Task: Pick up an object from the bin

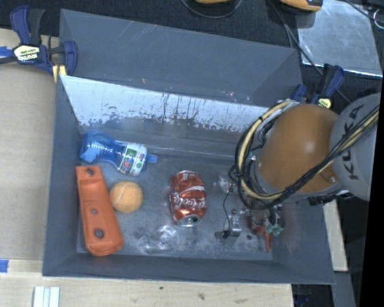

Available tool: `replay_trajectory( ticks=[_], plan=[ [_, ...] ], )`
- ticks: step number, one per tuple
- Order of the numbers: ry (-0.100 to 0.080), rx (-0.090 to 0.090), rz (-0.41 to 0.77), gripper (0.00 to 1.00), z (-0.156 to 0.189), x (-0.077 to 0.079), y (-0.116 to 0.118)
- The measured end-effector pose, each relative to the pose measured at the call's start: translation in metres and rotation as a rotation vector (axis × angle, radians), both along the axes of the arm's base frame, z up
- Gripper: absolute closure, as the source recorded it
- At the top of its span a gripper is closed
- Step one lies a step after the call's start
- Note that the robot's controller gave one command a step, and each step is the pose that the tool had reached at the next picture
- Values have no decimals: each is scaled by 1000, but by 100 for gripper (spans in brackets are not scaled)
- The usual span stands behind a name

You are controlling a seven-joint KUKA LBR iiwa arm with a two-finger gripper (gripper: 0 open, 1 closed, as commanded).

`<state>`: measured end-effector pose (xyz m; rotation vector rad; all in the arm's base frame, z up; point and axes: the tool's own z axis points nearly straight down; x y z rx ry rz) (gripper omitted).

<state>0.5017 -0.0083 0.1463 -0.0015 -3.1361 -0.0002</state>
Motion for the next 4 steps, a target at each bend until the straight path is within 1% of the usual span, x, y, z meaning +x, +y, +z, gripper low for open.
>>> replay_trajectory(
  ticks=[1, 2, 3, 4],
  plan=[
    [-8, 0, 0, 0, 4, 2, 0],
    [2, 0, -54, 0, -80, 14, 2],
    [-5, 0, -28, 0, 14, 17, 16],
    [-8, 0, -65, 0, -1, 36, 15]
  ],
)
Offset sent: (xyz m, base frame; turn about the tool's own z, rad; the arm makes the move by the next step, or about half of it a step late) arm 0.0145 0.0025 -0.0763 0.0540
